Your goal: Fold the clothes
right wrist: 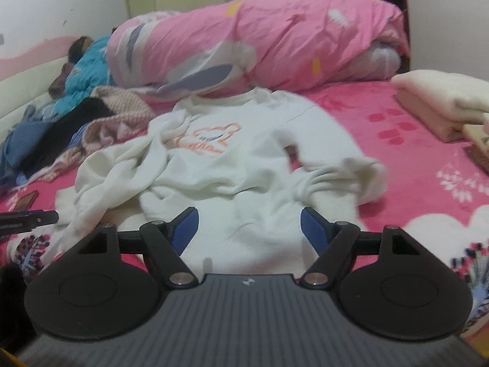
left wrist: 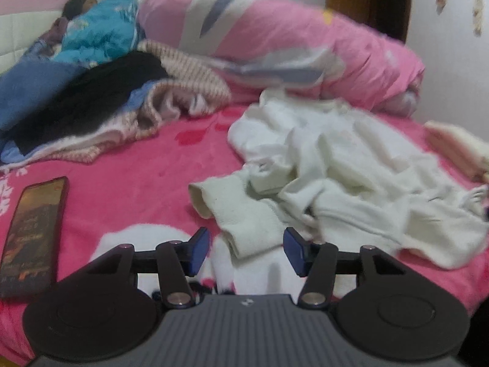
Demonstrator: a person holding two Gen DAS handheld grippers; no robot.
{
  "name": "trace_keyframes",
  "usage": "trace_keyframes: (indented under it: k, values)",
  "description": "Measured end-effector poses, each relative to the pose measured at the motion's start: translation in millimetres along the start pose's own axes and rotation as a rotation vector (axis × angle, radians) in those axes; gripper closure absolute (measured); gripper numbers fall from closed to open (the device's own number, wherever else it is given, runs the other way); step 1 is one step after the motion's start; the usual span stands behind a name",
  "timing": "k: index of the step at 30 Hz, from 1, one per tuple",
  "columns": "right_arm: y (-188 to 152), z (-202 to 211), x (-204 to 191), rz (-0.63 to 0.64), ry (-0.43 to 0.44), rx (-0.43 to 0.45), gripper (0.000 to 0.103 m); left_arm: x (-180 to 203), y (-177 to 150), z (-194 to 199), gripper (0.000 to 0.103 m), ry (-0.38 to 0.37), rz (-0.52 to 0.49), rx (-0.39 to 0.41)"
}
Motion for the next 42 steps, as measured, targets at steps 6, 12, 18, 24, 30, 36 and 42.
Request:
trace_keyframes:
  k: [6,12,18,24,30,36,42]
  values:
    - [-10,4,23,-0.062,-0.005,0.015,0.029,-4,8,-23,0.083,0.05,0.04,-0.008]
    - [-19,1,42,-0.134,-0.014,0.012,0.029,-13,29,5,0.097,0.129,0.054,0.115]
    - [-23,0,64,-0.193,-0.025,0.028,0.029,-57,76,55,0.097,0.345,0.077,0.287]
    - [-27,-8,84,-0.259,-0.034,0.03,0.029,-95,98,38,0.092,0.449,0.123,0.215]
    - [-23,-9,96,-0.281,-0.058,0.036,0.029,-86,87,43,0.038,0.457,0.129,0.264]
    - [-9,-21,125,-0.345,-0.052,0.032,0.029,-16,58,41,0.027,0.078,0.055,0.149]
    - [6,-67,154,-0.556,0.079,-0.033,0.029,53,3,15,0.027,-0.242,0.083,-0.084]
Point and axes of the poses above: each gripper's, at about its wrist camera, not at the fingertips, and z roughly against the way its jaws point, x to its right, y to its top, the point moved 7 cm from there along -z, roughly the way its jaws point, and after that the axes turned 2 degrees about -x, right-handed, at the moved point
